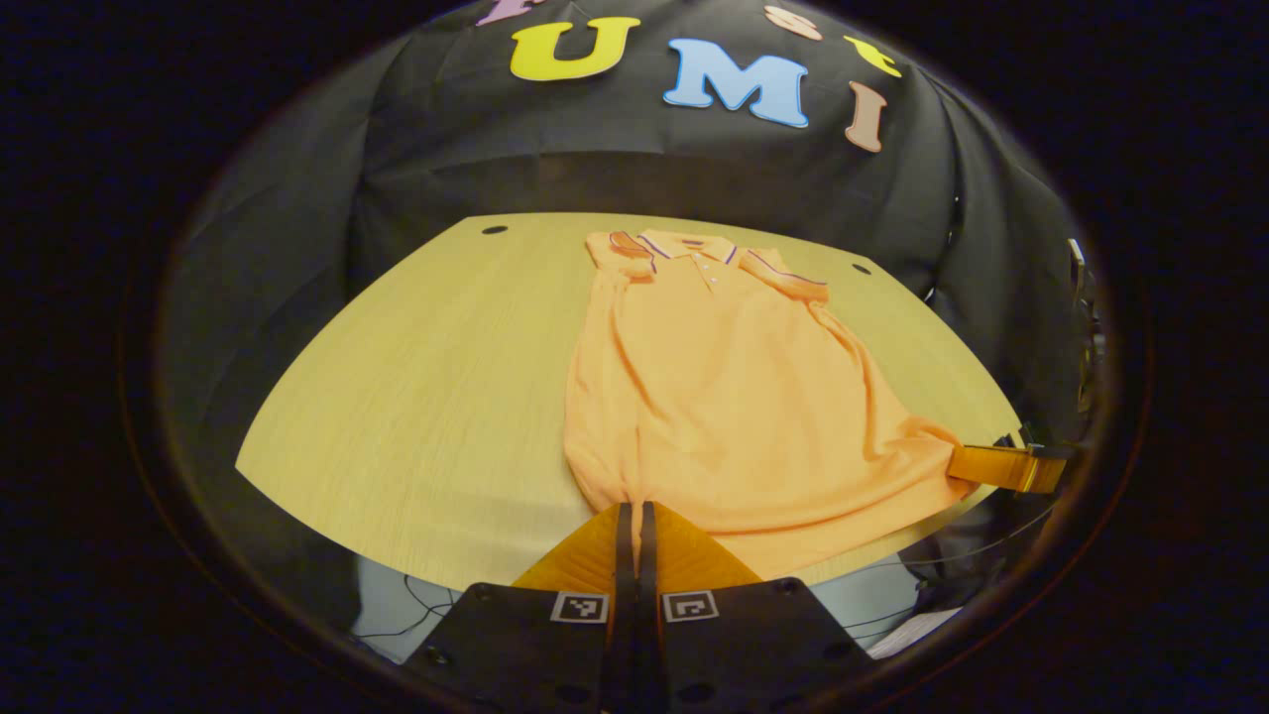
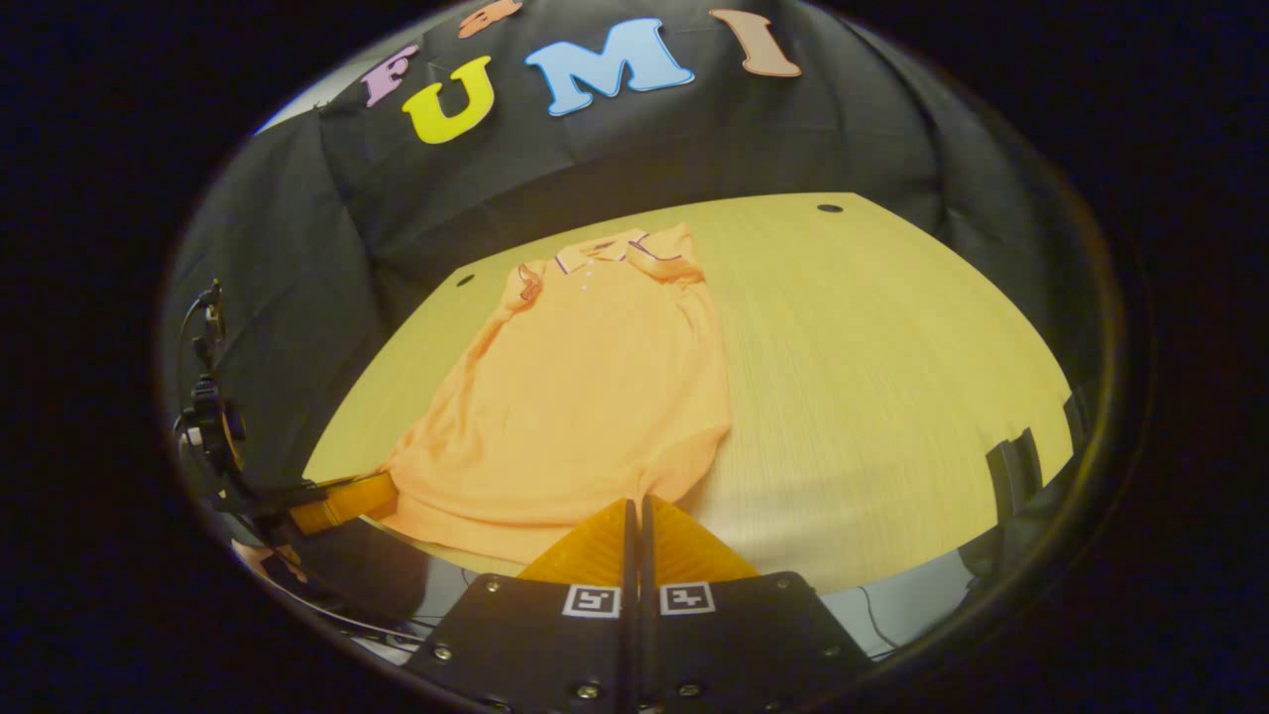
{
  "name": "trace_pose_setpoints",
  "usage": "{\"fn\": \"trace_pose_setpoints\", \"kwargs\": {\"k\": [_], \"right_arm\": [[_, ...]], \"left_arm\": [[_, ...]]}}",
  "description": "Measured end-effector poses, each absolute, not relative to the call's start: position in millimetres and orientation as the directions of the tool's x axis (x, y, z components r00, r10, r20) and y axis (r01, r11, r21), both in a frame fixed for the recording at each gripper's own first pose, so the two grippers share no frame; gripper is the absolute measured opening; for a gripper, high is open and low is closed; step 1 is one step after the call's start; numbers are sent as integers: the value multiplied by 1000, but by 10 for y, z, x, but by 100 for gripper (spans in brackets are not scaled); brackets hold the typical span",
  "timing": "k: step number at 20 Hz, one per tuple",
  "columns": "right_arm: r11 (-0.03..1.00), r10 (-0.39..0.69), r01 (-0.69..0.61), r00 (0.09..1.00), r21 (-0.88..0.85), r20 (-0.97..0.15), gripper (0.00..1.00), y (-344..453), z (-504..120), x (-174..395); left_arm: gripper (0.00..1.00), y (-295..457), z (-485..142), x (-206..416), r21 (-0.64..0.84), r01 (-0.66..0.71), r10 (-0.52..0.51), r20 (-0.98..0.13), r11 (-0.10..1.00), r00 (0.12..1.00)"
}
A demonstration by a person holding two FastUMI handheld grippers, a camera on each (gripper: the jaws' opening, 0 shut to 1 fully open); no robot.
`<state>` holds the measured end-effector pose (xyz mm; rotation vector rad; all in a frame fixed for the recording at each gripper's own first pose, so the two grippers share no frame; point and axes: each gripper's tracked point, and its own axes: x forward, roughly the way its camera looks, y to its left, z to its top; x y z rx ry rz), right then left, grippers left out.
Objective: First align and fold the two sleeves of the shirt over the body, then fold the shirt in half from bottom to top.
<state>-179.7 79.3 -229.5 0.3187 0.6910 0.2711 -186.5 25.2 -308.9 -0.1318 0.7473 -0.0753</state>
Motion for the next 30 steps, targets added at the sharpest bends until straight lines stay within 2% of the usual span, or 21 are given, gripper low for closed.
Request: {"fn": "trace_pose_setpoints", "kwargs": {"k": [2, 3, 8, 17, 23, 30], "right_arm": [[905, 374, -171, 754, 389, -540, 4, 759, -2107, -1661], [901, 380, -174, 761, 398, -525, 0, 749, -2030, -1598], [900, 360, -161, 798, 404, -484, 0, 601, -1740, -1218], [884, 284, -67, 863, 463, -418, 0, 607, -1243, -202], [892, 227, -24, 887, 451, -402, 0, 651, -1005, 586], [918, 184, -12, 898, 397, -400, 0, 673, -825, 1441]], "left_arm": [[6, 195, -2855, -1717, -160, 17, -118, -647, 987, 754], [7, 144, -2698, -1617, -177, 18, -127, -628, 984, 768], [6, 8, -2177, -1028, -194, 57, -158, -556, 979, 816], [6, -118, -1902, 354, -240, 170, -273, -507, 956, 817], [6, -4, -1729, 1319, -260, 201, -306, -470, 944, 828], [5, 108, -1824, 2070, -259, 213, -315, -467, 942, 826]]}}
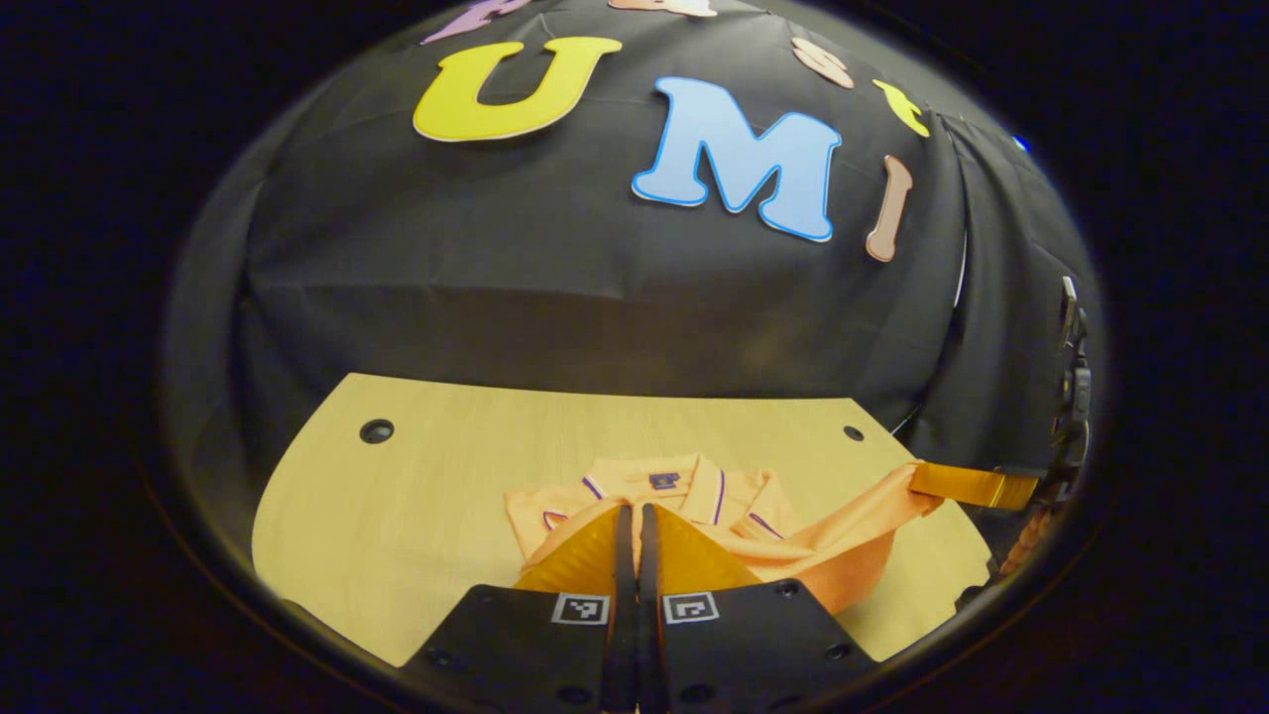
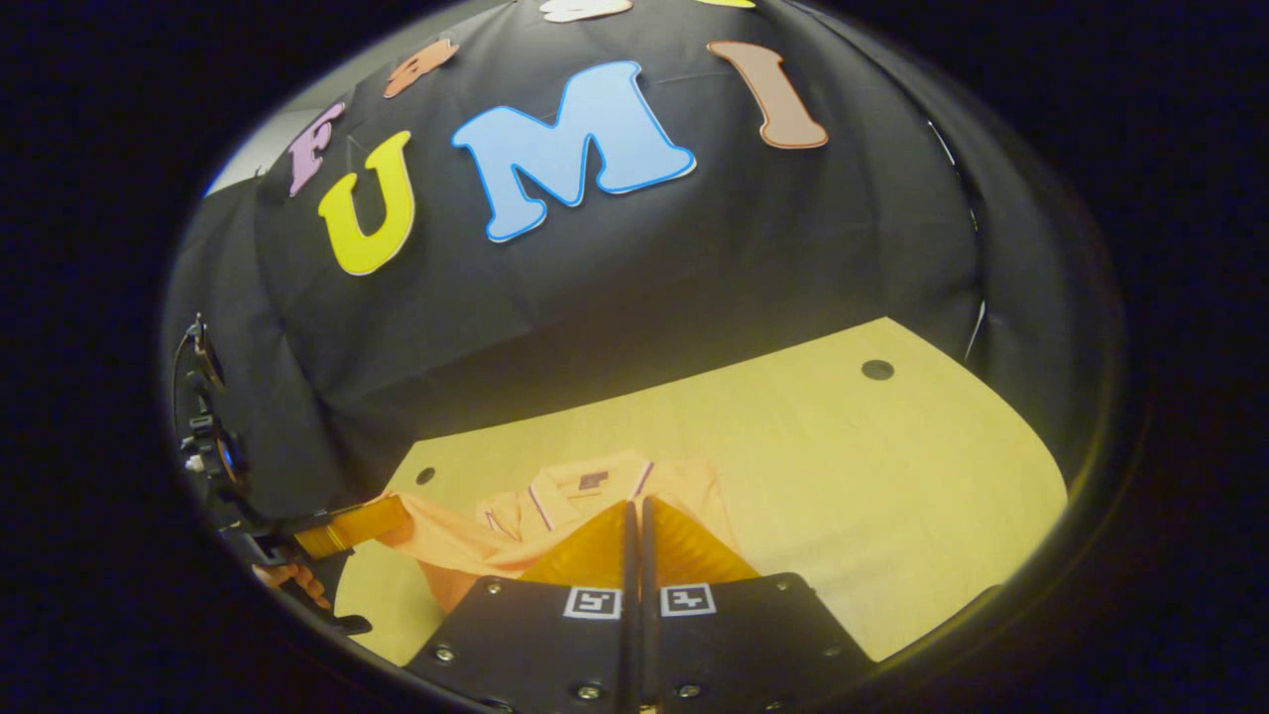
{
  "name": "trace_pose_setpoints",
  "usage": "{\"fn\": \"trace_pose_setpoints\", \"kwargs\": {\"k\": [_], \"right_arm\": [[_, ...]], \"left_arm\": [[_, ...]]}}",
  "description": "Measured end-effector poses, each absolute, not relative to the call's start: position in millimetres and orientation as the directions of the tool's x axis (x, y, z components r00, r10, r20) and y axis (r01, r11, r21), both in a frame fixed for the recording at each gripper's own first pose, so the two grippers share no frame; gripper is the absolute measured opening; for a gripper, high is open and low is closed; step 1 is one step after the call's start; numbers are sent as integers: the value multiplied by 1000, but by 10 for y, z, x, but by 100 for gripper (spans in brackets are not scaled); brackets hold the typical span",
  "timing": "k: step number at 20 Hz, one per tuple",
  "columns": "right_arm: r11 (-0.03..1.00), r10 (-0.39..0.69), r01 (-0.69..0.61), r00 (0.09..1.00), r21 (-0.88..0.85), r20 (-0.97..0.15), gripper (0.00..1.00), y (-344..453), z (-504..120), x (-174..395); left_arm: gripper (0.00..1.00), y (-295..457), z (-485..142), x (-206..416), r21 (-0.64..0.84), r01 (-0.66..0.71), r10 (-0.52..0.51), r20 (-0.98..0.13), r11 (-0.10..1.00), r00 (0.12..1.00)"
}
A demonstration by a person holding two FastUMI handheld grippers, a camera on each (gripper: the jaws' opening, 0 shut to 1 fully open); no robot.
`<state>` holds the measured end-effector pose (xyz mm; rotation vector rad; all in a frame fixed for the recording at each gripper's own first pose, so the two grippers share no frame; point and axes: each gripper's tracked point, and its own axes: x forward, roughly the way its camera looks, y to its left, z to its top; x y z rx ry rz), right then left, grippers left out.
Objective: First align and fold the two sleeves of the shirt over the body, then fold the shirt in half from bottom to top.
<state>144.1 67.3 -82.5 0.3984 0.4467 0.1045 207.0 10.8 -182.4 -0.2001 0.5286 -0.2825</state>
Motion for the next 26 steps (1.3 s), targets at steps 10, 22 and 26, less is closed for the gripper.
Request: {"fn": "trace_pose_setpoints", "kwargs": {"k": [10, 22, 26], "right_arm": [[939, 123, 42, 887, 343, -445, 0, 788, -1016, 2246], [975, 47, 81, 836, 207, -547, 0, 885, -1669, 2740], [979, 53, 66, 832, 194, -552, 1, 924, -1770, 2782]], "left_arm": [[6, 367, -2171, 2767, -252, 206, -308, -485, 945, 819], [6, 390, -2931, 3185, -166, 180, -243, -568, 970, 786], [7, 408, -2969, 3173, -133, 165, -212, -574, 977, 791]]}}
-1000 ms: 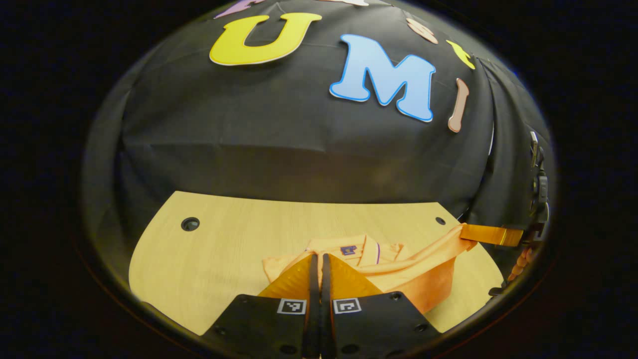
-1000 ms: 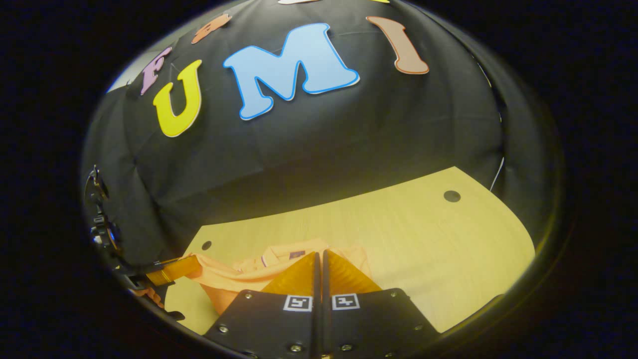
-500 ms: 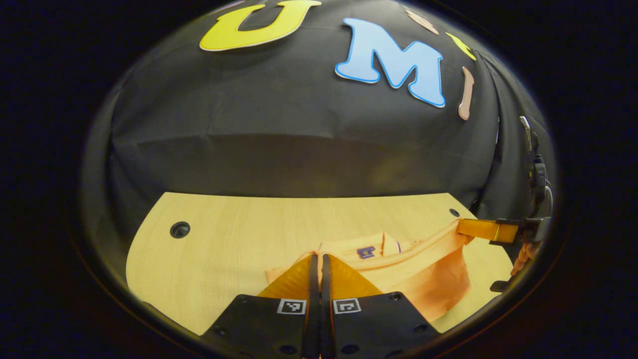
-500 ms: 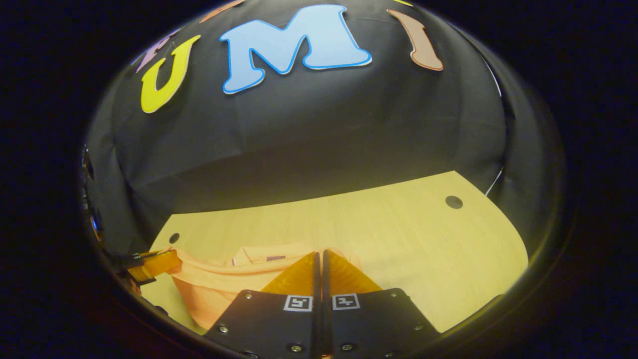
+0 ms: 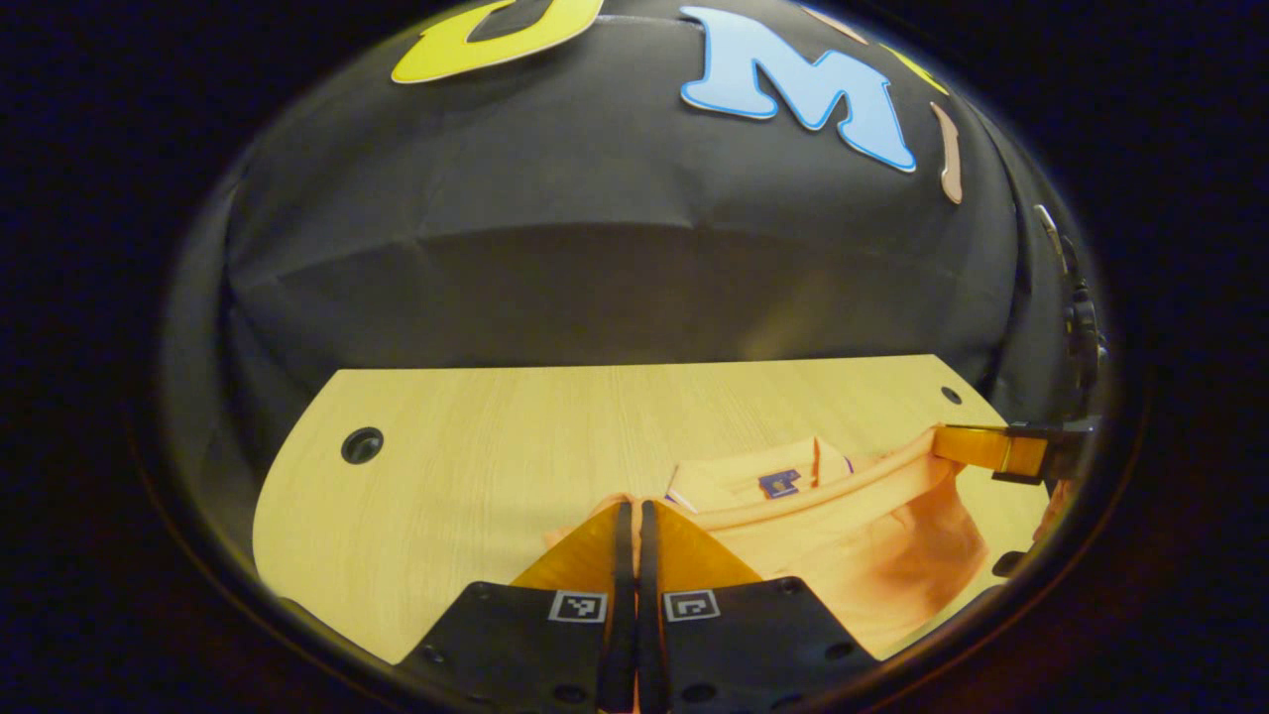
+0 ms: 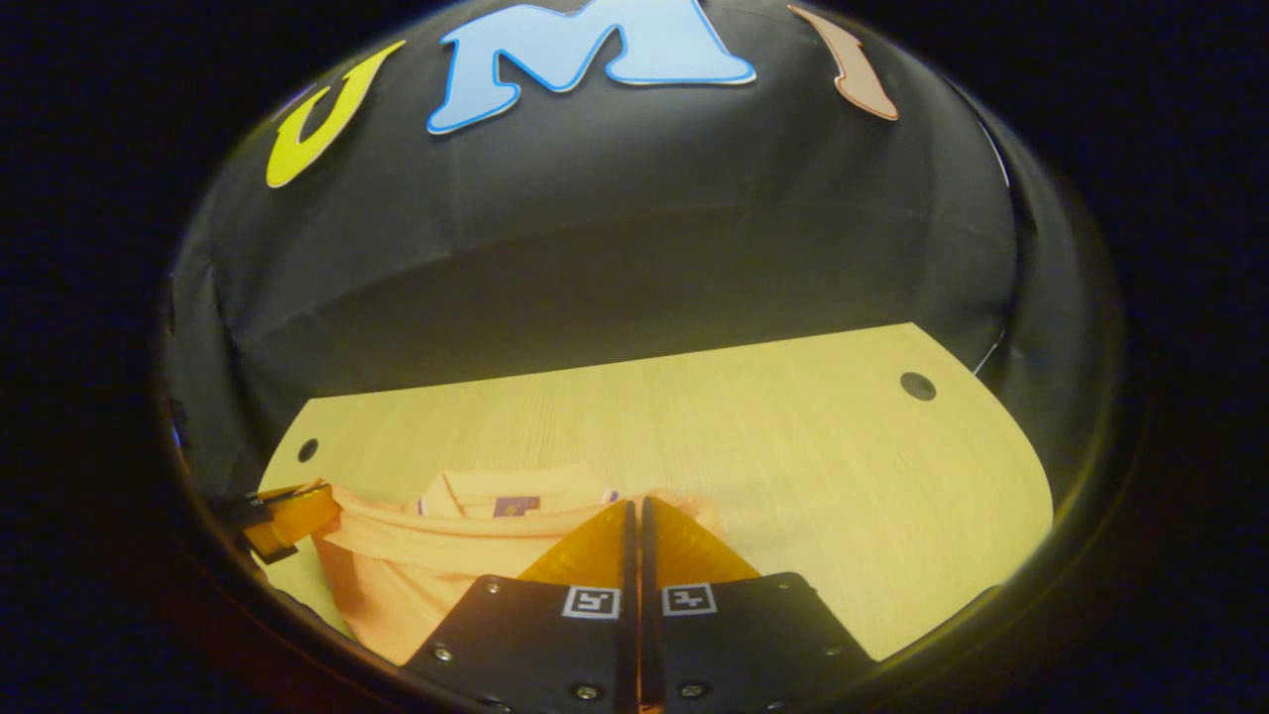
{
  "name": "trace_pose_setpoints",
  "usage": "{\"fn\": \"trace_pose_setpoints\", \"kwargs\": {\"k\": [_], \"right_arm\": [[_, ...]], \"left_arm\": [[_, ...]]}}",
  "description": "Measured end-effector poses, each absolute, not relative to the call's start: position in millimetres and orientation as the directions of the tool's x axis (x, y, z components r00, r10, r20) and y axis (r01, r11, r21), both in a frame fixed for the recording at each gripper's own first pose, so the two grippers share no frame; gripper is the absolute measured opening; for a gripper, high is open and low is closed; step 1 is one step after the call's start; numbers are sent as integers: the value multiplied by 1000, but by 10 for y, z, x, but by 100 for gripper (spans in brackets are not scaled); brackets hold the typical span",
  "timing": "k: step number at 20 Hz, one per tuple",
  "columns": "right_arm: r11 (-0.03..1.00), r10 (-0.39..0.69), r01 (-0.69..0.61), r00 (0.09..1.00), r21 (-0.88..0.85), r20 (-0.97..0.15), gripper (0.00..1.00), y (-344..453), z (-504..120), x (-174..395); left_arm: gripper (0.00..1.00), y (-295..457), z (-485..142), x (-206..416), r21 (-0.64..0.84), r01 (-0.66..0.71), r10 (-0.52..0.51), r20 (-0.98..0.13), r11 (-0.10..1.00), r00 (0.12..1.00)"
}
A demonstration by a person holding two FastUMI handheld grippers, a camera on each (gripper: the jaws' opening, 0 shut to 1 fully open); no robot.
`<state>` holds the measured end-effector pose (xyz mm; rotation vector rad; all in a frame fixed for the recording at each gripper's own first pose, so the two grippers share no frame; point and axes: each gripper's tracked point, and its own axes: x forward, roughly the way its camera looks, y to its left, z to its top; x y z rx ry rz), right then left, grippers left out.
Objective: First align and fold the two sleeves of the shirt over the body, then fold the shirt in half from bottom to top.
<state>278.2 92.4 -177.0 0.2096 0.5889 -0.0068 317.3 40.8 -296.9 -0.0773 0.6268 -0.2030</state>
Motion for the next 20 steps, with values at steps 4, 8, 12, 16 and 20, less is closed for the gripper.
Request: {"fn": "trace_pose_setpoints", "kwargs": {"k": [4, 8, 12, 16, 20], "right_arm": [[988, 52, 38, 831, 149, -554, 8, 922, -1813, 2720], [988, 76, 7, 844, 152, -530, 40, 981, -1705, 2676], [991, 82, -18, 868, 134, -489, 73, 984, -1487, 2533], [991, 68, -11, 896, 130, -439, 95, 919, -1190, 2294], [997, 28, 3, 924, 78, -382, 98, 795, -890, 1990]], "left_arm": [[15, 445, -2920, 3128, -65, 167, -175, -555, 984, 813], [36, 468, -2754, 3046, -67, 161, -172, -522, 985, 836], [64, 488, -2534, 2899, -72, 143, -160, -484, 987, 860], [98, 520, -2320, 2693, -75, 122, -143, -451, 990, 881], [96, 541, -2101, 2449, -85, 115, -139, -409, 990, 902]]}}
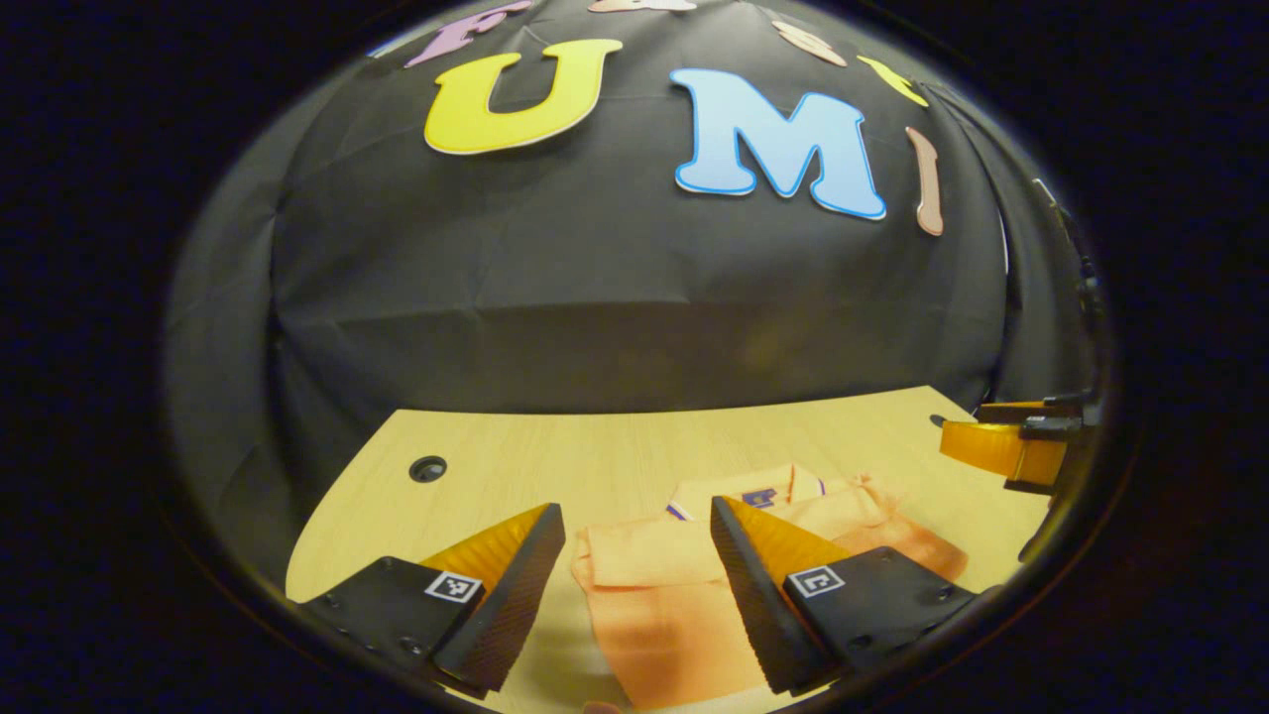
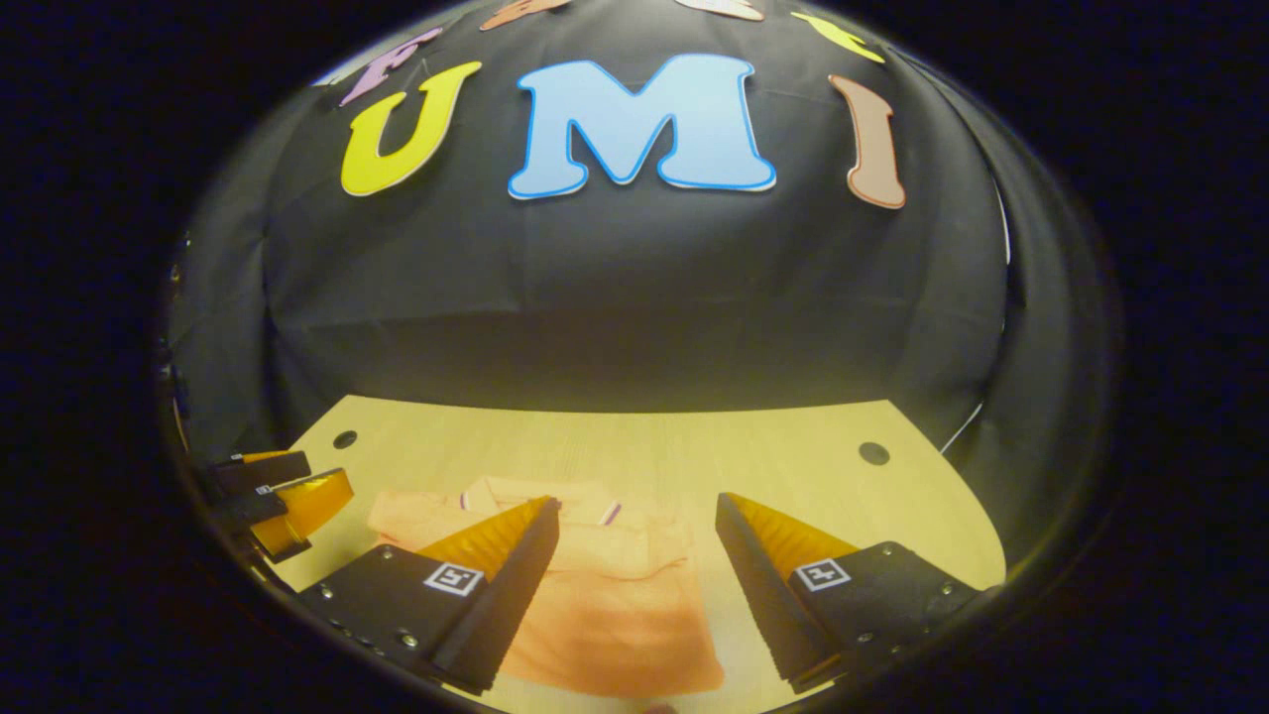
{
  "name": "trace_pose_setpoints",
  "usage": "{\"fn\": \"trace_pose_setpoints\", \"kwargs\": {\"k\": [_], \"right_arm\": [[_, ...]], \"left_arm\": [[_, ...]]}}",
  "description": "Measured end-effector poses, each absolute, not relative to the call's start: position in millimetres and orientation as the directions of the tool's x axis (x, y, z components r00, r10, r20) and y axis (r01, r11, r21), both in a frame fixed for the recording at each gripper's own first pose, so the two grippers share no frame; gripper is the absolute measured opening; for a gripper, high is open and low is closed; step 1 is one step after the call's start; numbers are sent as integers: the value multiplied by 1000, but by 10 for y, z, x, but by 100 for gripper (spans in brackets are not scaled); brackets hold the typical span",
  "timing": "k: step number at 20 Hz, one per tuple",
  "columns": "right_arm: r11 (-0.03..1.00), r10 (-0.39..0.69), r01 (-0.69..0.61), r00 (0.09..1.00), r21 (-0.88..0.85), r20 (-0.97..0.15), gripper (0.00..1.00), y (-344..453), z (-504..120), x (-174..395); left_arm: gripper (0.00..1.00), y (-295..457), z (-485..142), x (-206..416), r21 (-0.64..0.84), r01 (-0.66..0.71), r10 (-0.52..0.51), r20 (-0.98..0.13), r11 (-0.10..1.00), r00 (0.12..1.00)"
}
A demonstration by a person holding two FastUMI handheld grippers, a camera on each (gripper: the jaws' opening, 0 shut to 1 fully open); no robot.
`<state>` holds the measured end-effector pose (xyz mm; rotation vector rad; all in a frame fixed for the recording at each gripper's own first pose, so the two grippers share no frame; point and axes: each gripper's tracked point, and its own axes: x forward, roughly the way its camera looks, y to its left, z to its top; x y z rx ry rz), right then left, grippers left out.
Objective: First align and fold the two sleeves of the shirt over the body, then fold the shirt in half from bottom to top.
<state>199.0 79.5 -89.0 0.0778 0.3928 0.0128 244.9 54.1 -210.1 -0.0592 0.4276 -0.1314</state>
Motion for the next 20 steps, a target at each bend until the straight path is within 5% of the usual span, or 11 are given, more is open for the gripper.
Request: {"fn": "trace_pose_setpoints", "kwargs": {"k": [11, 20], "right_arm": [[999, -33, 32, 978, -7, -206, 96, 664, -241, 1065], [997, 42, -52, 987, -63, -157, 96, 536, -191, 386]], "left_arm": [[96, 402, -1277, 1772, -35, 147, -151, -222, 989, 963], [96, 237, -958, 1049, 8, 70, -69, -144, 997, 987]]}}
